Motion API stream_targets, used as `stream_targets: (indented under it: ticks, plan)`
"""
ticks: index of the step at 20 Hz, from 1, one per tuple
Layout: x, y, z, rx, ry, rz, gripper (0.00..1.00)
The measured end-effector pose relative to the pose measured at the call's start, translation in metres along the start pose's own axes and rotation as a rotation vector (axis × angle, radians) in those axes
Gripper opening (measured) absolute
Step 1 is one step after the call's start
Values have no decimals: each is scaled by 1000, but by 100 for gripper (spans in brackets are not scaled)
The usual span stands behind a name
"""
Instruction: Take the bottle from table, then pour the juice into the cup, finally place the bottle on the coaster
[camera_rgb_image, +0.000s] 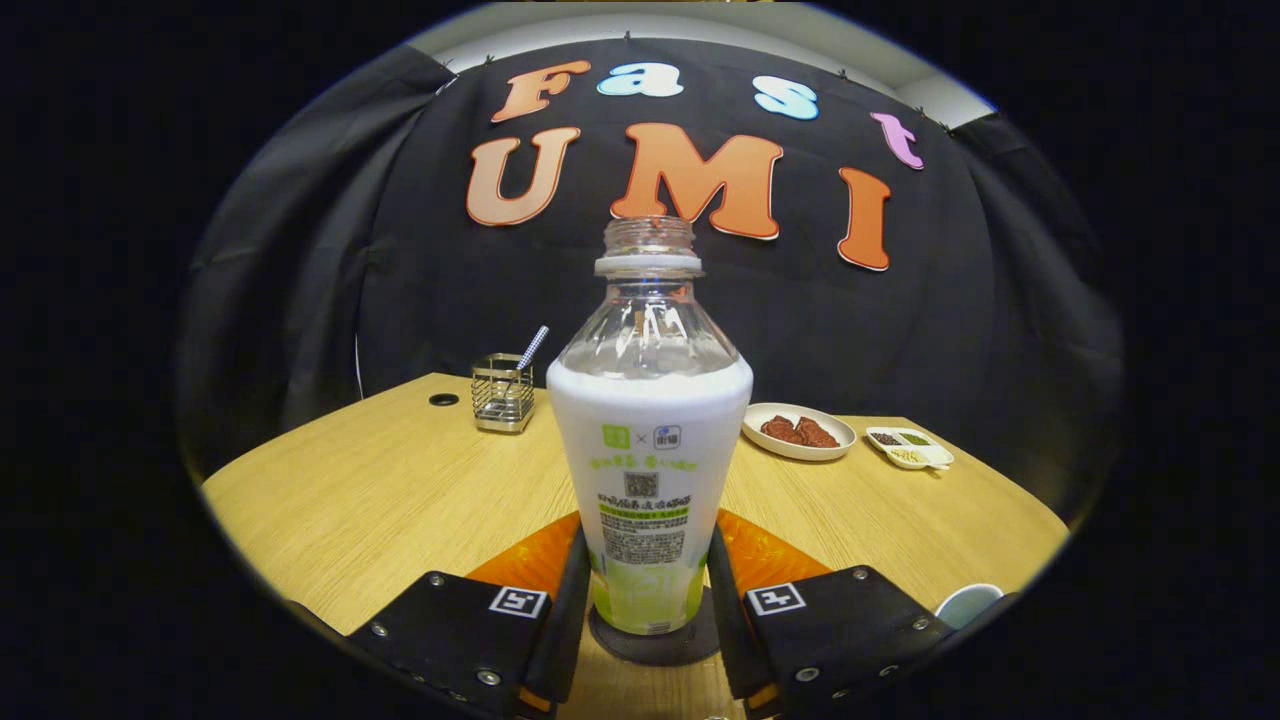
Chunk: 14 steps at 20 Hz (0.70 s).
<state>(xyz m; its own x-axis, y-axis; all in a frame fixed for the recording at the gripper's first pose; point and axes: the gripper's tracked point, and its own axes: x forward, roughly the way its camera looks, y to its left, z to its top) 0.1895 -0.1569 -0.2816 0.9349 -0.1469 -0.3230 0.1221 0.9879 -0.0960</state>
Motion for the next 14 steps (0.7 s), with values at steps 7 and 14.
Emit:
stream_targets:
  ticks: [7,14]
  plan:
    - [0,-6,-12,17,42,-8,58]
    - [-5,-17,-18,96,48,-34,61]
